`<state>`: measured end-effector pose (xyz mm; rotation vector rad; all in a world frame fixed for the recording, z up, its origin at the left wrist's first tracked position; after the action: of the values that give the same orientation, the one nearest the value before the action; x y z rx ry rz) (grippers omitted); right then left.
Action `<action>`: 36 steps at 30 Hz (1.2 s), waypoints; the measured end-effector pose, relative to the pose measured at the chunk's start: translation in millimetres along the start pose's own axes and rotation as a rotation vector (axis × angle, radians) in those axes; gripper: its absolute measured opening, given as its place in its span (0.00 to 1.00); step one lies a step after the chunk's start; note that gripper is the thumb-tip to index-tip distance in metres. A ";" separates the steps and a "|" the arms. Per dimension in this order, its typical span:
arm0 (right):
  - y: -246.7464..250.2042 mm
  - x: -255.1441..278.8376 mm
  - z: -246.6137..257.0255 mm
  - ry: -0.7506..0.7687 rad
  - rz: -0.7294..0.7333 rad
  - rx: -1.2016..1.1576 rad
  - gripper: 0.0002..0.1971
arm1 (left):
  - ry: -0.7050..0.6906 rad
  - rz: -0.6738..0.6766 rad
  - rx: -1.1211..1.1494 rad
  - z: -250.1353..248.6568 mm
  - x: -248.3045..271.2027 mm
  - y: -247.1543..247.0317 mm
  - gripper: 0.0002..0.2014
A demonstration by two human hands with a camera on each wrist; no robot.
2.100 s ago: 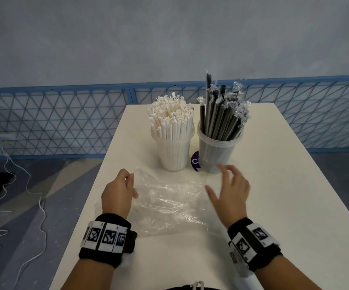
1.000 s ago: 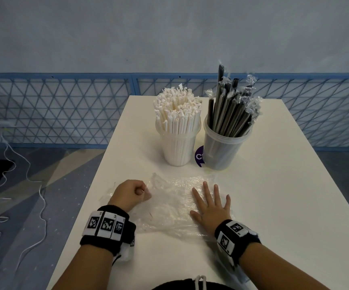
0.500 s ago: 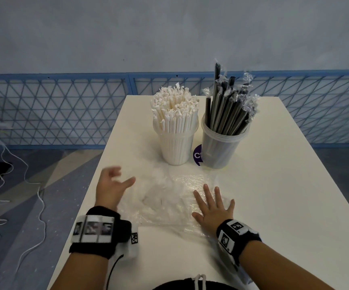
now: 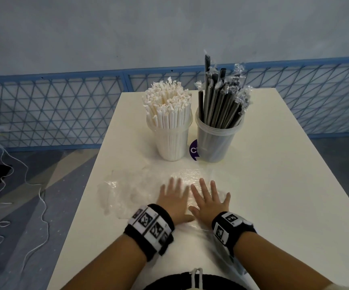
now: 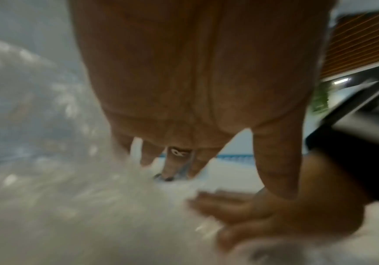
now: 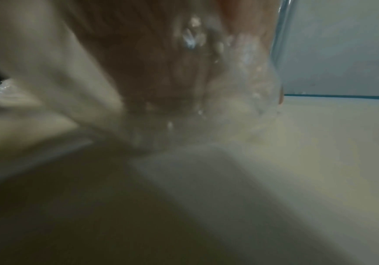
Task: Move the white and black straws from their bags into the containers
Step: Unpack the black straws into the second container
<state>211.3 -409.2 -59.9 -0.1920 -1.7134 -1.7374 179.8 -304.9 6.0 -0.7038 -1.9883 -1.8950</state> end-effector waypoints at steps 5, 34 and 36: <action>-3.1 8.2 -12.7 0.135 0.030 0.036 0.54 | 0.116 0.086 0.058 75.3 -21.5 -47.1 0.59; 231.4 16.8 -121.2 0.019 -0.834 -0.969 0.60 | -0.105 -0.558 0.966 -0.4 -75.8 204.5 0.63; 237.2 -5.5 -132.4 0.032 -0.690 -1.011 0.66 | -0.052 -0.579 0.963 2.1 -90.4 205.3 0.64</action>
<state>392.4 -507.0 117.4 0.0055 -0.7388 -2.9773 366.5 -313.9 130.0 0.1100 -2.9335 -0.8516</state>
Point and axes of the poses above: each hand's wrist, its own x-axis away from the middle knuckle, its own y-axis out of the back of the hand, z = x × y, the point moved 5 cm from there along -x, towards the middle knuckle, and after that the axes turned 4 degrees about -z, right-handed, at the moved point
